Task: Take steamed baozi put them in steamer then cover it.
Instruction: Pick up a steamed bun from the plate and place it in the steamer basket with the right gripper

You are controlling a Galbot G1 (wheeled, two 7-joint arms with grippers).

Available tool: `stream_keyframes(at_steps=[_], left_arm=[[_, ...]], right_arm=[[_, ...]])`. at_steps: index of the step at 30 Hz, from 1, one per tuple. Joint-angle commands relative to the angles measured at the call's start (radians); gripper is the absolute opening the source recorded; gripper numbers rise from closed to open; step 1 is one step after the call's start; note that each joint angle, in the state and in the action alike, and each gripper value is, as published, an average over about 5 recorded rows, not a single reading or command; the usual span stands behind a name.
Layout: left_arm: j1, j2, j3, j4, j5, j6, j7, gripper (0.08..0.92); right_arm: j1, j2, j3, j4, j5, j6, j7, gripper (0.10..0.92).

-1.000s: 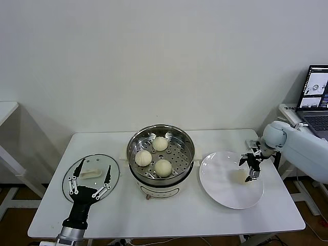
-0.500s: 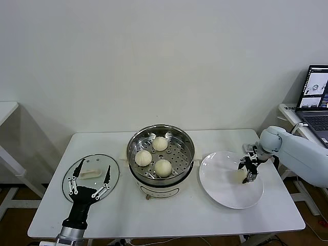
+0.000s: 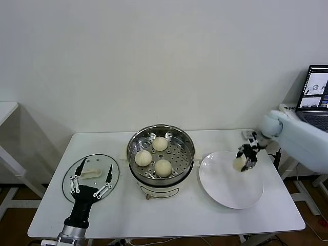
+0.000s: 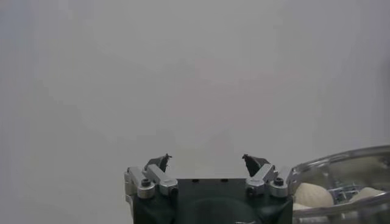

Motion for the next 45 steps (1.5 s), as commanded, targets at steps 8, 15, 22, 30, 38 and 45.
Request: stream_keyframes(at_steps=[8, 15, 22, 30, 38, 45], left_arm=[[-0.027, 0.002, 0.038, 0.026, 0.006, -0.007, -0.001, 0.823], [-0.033, 0.002, 0.04, 0.041, 0.008, -0.015, -0.001, 0.823], [-0.031, 0.002, 0.033, 0.036, 0.006, -0.019, -0.003, 0.823], [-0.031, 0.003, 0.026, 0.033, 0.004, -0.018, -0.005, 0.823], [-0.03, 0.001, 0.02, 0.033, 0.003, -0.02, -0.005, 0.823], [-0.026, 0.001, 0.015, 0.035, 0.003, -0.026, -0.005, 0.823]], right_arm=[[0.538, 0.236, -0.346, 0.216, 0.401, -0.111, -0.076, 0.653], [0.511, 0.373, -0.376, 0.221, 0.433, -0.155, -0.019, 0.649], [0.44, 0.447, -0.396, 0.191, 0.415, -0.174, 0.03, 0.641], [0.348, 0.488, -0.395, 0.122, 0.368, -0.173, 0.057, 0.639], [0.311, 0.512, -0.395, 0.074, 0.341, -0.168, 0.067, 0.638], [0.306, 0.523, -0.409, 0.058, 0.317, -0.163, 0.072, 0.644]])
